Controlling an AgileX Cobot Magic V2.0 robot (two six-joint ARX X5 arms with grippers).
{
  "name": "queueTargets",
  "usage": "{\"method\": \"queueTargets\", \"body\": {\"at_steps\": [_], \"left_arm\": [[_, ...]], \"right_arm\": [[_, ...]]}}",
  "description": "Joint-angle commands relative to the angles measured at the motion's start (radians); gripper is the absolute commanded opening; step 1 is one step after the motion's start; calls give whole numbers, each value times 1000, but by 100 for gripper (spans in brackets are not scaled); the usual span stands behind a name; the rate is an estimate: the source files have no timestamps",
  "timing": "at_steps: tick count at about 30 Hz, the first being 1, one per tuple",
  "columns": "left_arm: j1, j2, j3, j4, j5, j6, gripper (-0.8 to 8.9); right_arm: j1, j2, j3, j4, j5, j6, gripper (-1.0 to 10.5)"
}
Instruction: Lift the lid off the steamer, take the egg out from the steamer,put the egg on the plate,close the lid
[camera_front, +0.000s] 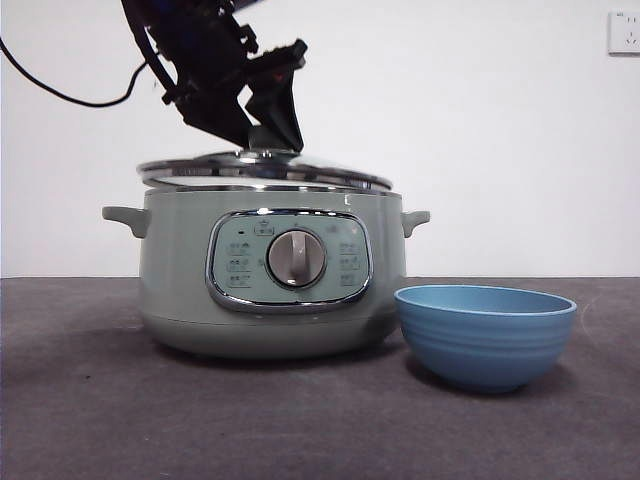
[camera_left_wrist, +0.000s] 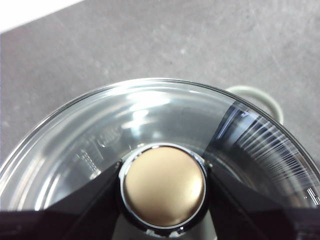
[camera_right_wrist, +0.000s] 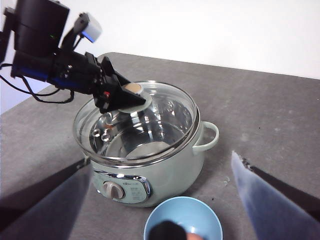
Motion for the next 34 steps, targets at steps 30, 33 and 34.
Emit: {"method": "queueTargets", "body": {"at_steps": [30,33,34], "left_arm": [[-17,45,16,-37,14,-6,498],[-15,32,16,-37,14,-6,503],[-13,24,16,-37,14,-6,503]], "right_arm": [[2,2,1,-8,-1,10,473],[2,2,1,-19,-1,11,473],[2,2,1,-26,-1,11,473]]}}
